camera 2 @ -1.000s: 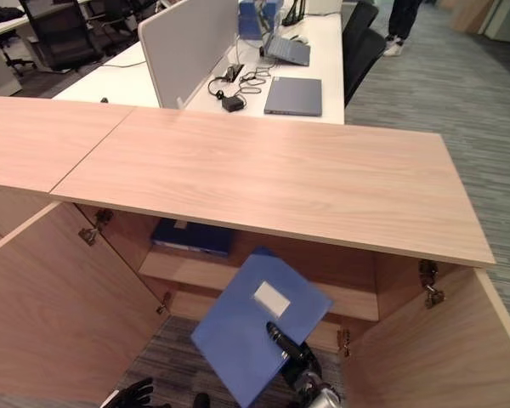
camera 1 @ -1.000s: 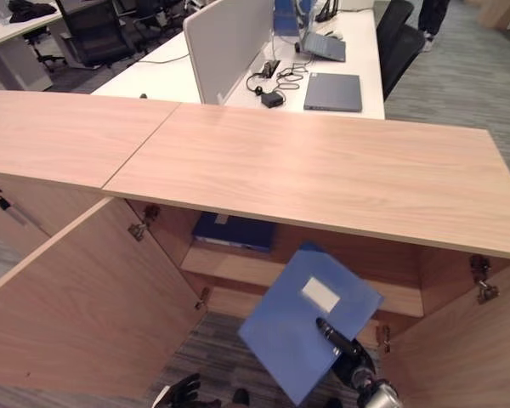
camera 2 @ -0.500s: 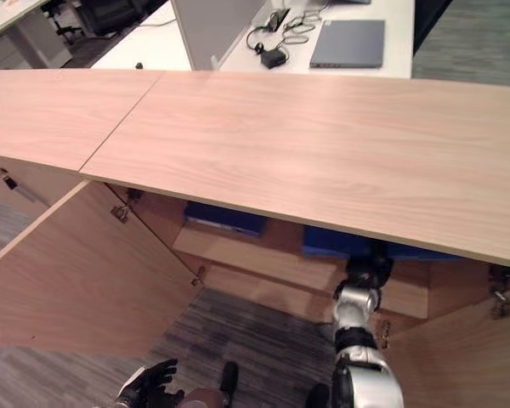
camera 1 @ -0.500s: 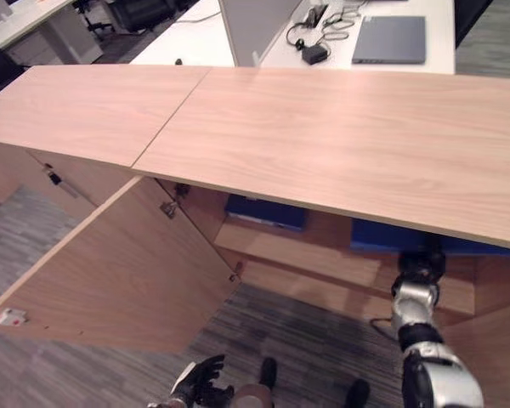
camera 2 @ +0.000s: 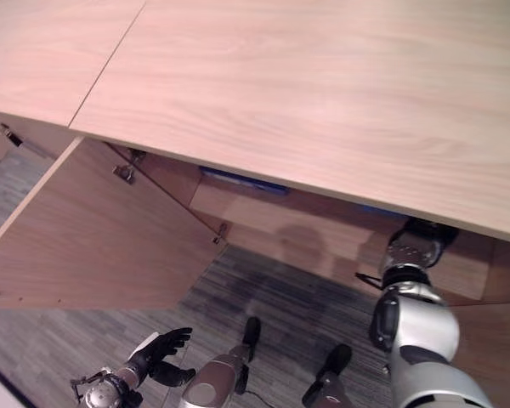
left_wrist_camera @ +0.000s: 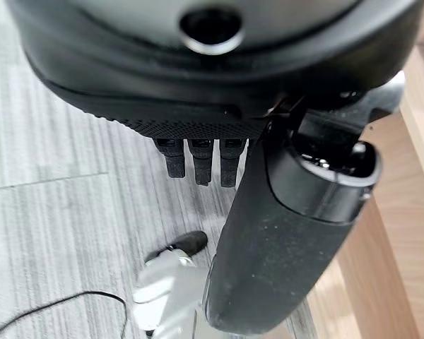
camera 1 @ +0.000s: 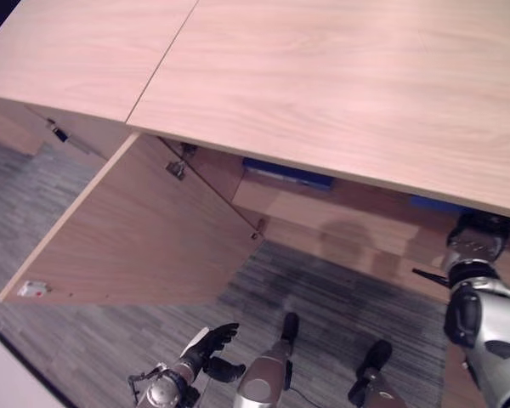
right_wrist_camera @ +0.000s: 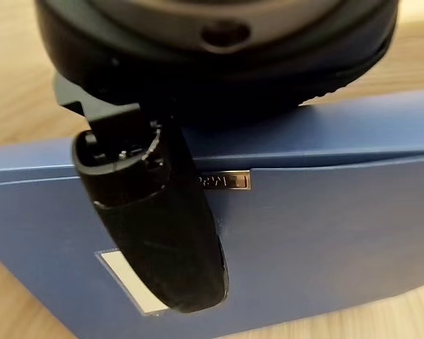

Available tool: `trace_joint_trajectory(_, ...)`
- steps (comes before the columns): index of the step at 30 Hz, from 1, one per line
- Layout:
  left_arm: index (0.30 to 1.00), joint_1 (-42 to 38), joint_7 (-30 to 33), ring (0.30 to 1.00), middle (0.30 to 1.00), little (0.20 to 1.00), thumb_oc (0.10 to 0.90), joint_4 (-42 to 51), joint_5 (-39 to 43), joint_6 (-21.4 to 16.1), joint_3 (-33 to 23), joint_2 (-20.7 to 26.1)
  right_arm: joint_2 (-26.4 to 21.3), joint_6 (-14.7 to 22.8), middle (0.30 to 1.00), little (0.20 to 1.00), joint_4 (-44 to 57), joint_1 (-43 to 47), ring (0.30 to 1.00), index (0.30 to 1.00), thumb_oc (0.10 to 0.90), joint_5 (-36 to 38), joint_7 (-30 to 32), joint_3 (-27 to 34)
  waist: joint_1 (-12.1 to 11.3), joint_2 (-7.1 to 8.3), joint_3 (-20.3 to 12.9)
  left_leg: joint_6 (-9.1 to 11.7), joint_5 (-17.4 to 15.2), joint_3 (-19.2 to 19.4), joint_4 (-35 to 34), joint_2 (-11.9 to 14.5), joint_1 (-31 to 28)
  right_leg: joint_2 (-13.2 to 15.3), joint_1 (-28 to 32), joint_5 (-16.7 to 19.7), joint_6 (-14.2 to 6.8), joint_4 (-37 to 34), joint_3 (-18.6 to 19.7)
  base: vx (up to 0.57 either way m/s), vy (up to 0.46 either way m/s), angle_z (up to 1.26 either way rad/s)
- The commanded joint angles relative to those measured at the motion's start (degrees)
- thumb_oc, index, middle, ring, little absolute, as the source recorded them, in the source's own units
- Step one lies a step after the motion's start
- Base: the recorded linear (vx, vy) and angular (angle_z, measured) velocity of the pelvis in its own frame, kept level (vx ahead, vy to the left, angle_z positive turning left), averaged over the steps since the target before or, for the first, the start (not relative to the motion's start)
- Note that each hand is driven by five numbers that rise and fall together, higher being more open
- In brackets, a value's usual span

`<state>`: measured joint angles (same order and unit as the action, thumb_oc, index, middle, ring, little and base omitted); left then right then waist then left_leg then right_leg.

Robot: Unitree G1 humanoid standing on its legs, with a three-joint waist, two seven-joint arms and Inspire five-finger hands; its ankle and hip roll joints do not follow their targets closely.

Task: Put the empty folder in the office cabinet

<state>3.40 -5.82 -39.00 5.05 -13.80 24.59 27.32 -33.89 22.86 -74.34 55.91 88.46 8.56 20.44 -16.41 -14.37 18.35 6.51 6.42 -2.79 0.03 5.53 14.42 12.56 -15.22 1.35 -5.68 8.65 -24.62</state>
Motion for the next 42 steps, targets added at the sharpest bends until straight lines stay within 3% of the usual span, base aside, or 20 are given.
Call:
trace_joint_trajectory(1,0.9,-0.3,-0.1,0.9,0.9,0.9,0.8,2.8,3.3,-1.8,0.2,7.4,-7.5,0.1,0.3,0.3,5.5,5.9,0.3,0.3,0.4,-1.3,-2.4,-4.6,-1.6,2.17,-1.6,2.5,-5.3,1.3,11.0,1.8,8.5,5.1,-4.4,-11.5,-5.8,13.2,8.0,-0.02,0.005,0.18)
trace_joint_trajectory(10,0.9,-0.9,0.4,0.9,0.9,0.9,0.8,3.8,4.1,-1.7,1.2,9.0,-11.9,-1.4,0.3,0.3,2.6,10.7,0.3,0.3,0.4,-4.6,-0.8,-9.1,-1.9,1.21,-2.4,1.9,-8.8,0.8,22.3,1.0,22.2,7.3,-19.6,-15.5,-5.3,27.0,12.1,-0.01,0.016,0.12)
trace_joint_trajectory(11,0.9,-0.7,1.0,0.9,0.9,0.9,0.8,3.4,4.9,-1.6,0.7,9.3,-12.7,-1.3,0.3,0.3,2.1,11.4,0.3,0.3,0.4,-5.0,-0.1,-9.6,-1.6,1.34,-2.7,2.0,-10.6,0.3,23.8,1.0,23.2,7.3,-20.7,-17.2,-5.5,28.7,13.0,0.05,-0.001,0.0)
trace_joint_trajectory(15,0.9,-0.9,1.6,0.9,0.9,0.9,0.8,2.8,4.5,-1.5,0.1,10.0,-12.8,-1.7,0.3,0.3,1.6,12.0,0.3,0.3,0.4,-5.0,0.1,-9.7,-1.3,1.4,-2.7,1.8,-11.5,0.1,26.6,1.0,26.0,7.6,-23.4,-18.2,-5.0,31.3,13.5,0.02,-0.004,0.0)
trace_joint_trajectory(16,0.9,-0.9,1.8,0.9,0.9,0.9,0.8,2.8,4.3,-1.6,0.0,10.4,-12.7,-1.8,0.505,0.505,1.6,12.3,0.505,0.505,0.536,-5.3,0.1,-10.2,-1.3,1.55,-2.7,1.8,-11.9,0.1,27.6,1.1,26.7,7.8,-24.1,-18.4,-5.0,32.1,13.7,0.0,0.0,0.0)
trace_joint_trajectory(17,0.9,-0.9,2.2,0.9,0.9,0.9,0.8,2.7,4.0,-1.7,-0.1,10.8,-12.9,-1.9,0.9,0.9,1.0,12.8,0.9,0.9,0.8,-5.7,0.5,-10.7,-1.2,1.71,-2.7,1.9,-12.7,0.1,28.3,1.2,27.2,7.9,-24.5,-19.1,-5.1,32.8,13.9,0.0,0.0,0.0)
trace_joint_trajectory(19,0.9,-1.0,2.6,0.9,0.9,0.9,0.8,2.4,3.9,-1.7,-0.4,11.0,-13.1,-2.4,0.9,0.9,0.1,13.9,0.9,0.9,0.8,-5.6,1.2,-11.5,-0.9,2.04,-2.9,1.8,-13.3,0.0,29.6,1.1,28.5,7.8,-25.8,-19.6,-5.0,33.9,14.3,-0.04,0.006,-0.04)
trace_joint_trajectory(20,0.9,-0.9,2.6,0.9,0.9,0.9,0.8,2.4,3.9,-1.7,-0.4,11.0,-13.1,-2.4,0.9,0.9,0.0,13.9,0.9,0.9,0.8,-5.6,1.2,-11.5,-1.0,1.87,-2.6,1.6,-11.9,0.1,29.4,1.2,29.0,7.9,-26.4,-18.1,-4.7,33.6,13.9,-0.08,0.015,-0.05)
trace_joint_trajectory(23,0.9,-1.3,4.1,0.9,0.9,0.9,0.8,2.1,3.9,-1.3,-0.6,11.5,-12.7,-2.2,0.9,0.9,-0.9,15.8,0.9,0.9,0.8,-7.8,4.7,-13.0,-0.4,2.71,-2.9,1.6,-13.4,0.0,29.9,1.2,29.0,7.5,-26.4,-19.5,-4.8,34.3,14.4,0.02,-0.009,0.04)
trace_joint_trajectory(24,0.9,-1.3,4.4,0.9,0.9,0.9,0.8,2.0,3.8,-1.2,-0.6,11.6,-12.7,-2.4,0.9,0.9,-1.8,16.2,0.9,0.9,0.8,-8.5,6.2,-13.2,-0.4,2.8,-2.7,1.4,-12.1,0.1,29.5,1.1,29.2,7.4,-26.6,-18.3,-4.4,33.8,14.0,0.0,0.0,0.0)
trace_joint_trajectory(25,0.9,-1.4,4.5,0.9,0.9,0.9,0.8,2.0,3.8,-1.2,-0.6,11.5,-12.7,-2.4,0.9,0.9,-1.8,16.5,0.9,0.9,0.8,-8.6,6.4,-13.3,-0.3,2.94,-3.0,1.6,-13.4,0.0,29.6,1.1,28.8,7.3,-26.1,-19.5,-4.7,34.0,14.4,-0.08,0.011,-0.06)
trace_joint_trajectory(27,0.9,-2.2,6.6,0.9,0.9,0.9,0.8,0.9,2.4,-0.2,0.0,12.6,-13.4,-5.8,0.9,0.9,-7.3,19.9,0.9,0.9,0.8,-11.9,12.5,-15.1,-0.1,3.56,-2.8,1.5,-12.1,0.3,28.5,1.1,28.3,6.9,-25.7,-18.2,-4.3,33.0,13.8,-0.04,0.001,-0.06)
trace_joint_trajectory(29,0.9,-2.8,8.6,0.9,0.9,0.9,0.8,-0.2,0.7,0.3,0.5,12.6,-11.4,-7.3,0.9,0.9,-7.8,22.5,0.9,0.9,0.8,-13.1,15.5,-16.7,0.5,4.15,-2.8,1.7,-13.2,0.3,27.9,1.0,27.1,6.3,-24.4,-19.2,-4.4,32.4,14.3,0.04,-0.021,-0.12)
trace_joint_trajectory(32,0.9,-3.4,10.3,0.9,0.9,0.9,0.8,-2.8,-1.2,1.1,1.2,12.0,-9.6,-10.1,0.9,0.9,-9.7,24.5,0.9,0.9,0.8,-16.0,18.6,-18.4,0.9,4.97,-2.2,1.6,-11.8,0.7,26.9,1.0,26.2,5.9,-23.4,-17.6,-3.9,30.8,13.6,0.0,-0.005,-0.07)
trace_joint_trajectory(33,0.9,-3.5,10.4,0.9,0.9,0.9,0.8,-2.9,-1.2,1.1,1.2,11.9,-9.7,-10.2,0.9,0.9,-9.7,24.7,0.9,0.9,0.8,-16.1,18.7,-18.5,1.1,5.03,-2.4,1.8,-13.0,0.5,26.9,1.0,25.7,5.8,-22.9,-18.8,-4.2,30.9,14.1,0.09,-0.024,-0.06)
trace_joint_trajectory(36,0.9,-3.7,12.0,0.9,0.9,0.9,0.8,-5.0,-2.2,1.7,1.9,10.4,-8.7,-11.8,0.9,0.9,-11.6,25.3,0.9,0.9,0.8,-17.5,21.5,-19.2,1.2,5.7,-2.0,1.7,-11.5,0.7,25.6,1.2,24.7,5.5,-21.4,-17.1,-3.8,29.1,12.9,0.0,-0.011,-0.02)
trace_joint_trajectory(37,0.9,-4.0,12.3,0.9,0.9,0.9,0.8,-5.8,-2.3,1.7,2.0,9.8,-8.4,-12.4,0.9,0.9,-12.0,25.7,0.9,0.9,0.8,-18.1,21.9,-19.5,1.3,5.91,-2.2,1.9,-12.6,0.6,25.1,1.2,23.7,5.2,-20.3,-18.2,-4.1,28.6,13.2,-0.09,0.002,-0.05)
trace_joint_trajectory(42,0.9,-5.0,13.2,0.9,0.9,0.9,0.8,-8.2,-2.6,1.9,3.0,7.4,-7.9,-12.9,0.9,0.9,-14.4,24.5,0.9,0.9,0.8,-18.1,24.0,-18.7,1.2,6.39,-1.8,1.8,-10.1,0.7,21.4,1.2,21.0,4.6,-16.9,-15.7,-3.9,24.4,11.4,-0.01,-0.009,-0.04)
